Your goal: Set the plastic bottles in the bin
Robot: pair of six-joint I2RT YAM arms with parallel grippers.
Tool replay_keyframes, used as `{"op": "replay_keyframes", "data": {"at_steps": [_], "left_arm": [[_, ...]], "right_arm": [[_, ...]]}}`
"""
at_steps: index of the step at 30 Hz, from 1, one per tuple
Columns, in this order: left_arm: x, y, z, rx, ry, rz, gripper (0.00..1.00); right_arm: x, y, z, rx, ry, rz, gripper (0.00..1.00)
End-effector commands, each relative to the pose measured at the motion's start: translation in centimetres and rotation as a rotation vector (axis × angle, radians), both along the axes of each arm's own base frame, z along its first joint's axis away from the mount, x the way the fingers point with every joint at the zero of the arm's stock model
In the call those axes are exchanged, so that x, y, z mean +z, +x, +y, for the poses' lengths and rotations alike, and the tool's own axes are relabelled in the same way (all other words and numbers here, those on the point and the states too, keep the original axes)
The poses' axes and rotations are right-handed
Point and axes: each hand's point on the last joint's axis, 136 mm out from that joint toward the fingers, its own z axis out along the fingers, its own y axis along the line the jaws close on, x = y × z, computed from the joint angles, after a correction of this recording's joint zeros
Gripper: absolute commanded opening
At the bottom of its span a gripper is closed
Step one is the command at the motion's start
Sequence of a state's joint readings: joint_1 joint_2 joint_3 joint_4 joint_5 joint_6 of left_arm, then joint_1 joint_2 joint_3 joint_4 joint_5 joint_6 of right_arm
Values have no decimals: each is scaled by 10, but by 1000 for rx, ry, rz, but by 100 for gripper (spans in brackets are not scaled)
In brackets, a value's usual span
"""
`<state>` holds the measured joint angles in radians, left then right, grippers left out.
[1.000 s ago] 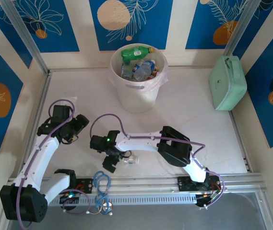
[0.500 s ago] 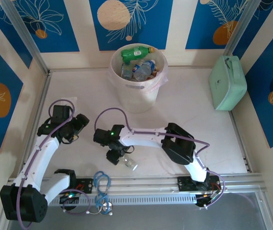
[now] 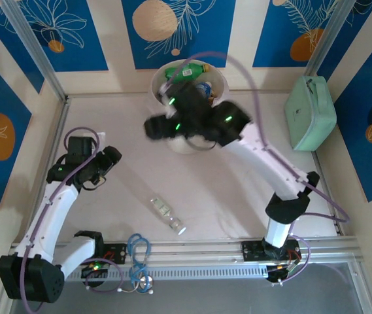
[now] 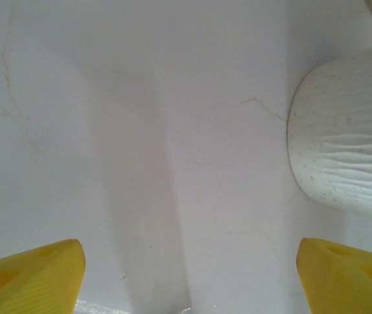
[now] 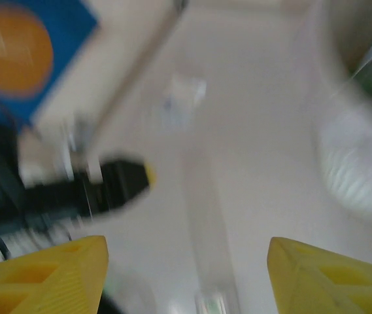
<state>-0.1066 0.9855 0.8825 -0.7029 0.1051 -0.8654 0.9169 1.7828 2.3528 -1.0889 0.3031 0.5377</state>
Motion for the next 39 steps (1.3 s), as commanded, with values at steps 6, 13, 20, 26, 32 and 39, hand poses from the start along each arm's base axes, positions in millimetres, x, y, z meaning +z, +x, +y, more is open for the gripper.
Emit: {"op": "replay_keyframes", "data": {"at_steps": [6,13,20,26,32,39], "left_arm": [[11,10,-20,-61,-34,-23,84],[4,18,-22,-64,-38,-5,83],[-3,15,-22,-57,-25,15,83],[-19,6,-17,-21,-21,50,83],[-21,3,-11,-28,24,40,91],[-13,3,-5,-41,71,26,99]], "right_arm": [[18,99,-26,-159,204,92,66],[10,138,-7,-80,292,62,66],[-6,121,8,-22,200,72,66],[-39,17,28,94,-110,-18,85],[-136,-62,-6,29,-281,215,89],[-253,-125,-17,55,-476,495,91]]}}
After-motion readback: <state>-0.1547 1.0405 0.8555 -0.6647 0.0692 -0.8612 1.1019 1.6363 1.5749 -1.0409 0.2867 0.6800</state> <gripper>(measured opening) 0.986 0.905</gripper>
